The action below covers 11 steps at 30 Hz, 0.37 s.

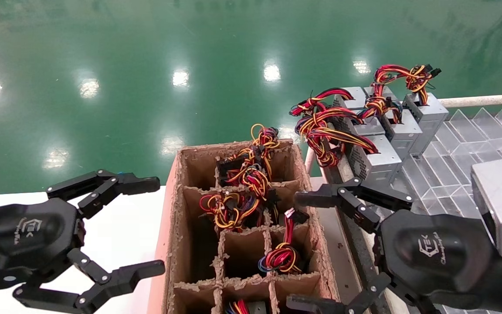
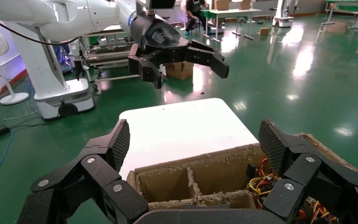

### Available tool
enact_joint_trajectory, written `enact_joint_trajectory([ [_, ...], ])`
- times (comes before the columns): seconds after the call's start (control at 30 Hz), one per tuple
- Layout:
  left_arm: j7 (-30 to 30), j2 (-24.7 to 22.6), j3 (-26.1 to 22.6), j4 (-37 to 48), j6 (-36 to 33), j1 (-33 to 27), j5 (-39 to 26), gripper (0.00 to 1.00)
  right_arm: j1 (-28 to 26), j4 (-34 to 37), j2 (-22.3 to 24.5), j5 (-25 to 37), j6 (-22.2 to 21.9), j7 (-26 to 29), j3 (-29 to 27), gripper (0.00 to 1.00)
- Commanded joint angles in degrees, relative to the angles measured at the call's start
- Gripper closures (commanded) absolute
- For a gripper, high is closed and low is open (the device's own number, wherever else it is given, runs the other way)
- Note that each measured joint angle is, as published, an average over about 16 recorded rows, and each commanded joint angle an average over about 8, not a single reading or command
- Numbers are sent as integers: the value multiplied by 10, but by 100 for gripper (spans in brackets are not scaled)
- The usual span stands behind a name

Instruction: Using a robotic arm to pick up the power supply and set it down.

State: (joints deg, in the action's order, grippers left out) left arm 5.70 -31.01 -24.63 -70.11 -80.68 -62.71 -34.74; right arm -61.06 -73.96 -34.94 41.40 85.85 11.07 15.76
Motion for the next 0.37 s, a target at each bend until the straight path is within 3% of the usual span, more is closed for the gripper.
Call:
enact_joint_trajectory([
  [0.03, 0, 0, 0, 0, 0, 0, 0, 0, -1, 1, 0, 1, 0, -1, 1, 0],
  [0.37, 0, 0, 0, 0, 0, 0, 0, 0, -3, 3, 0, 3, -1, -3, 2, 0],
])
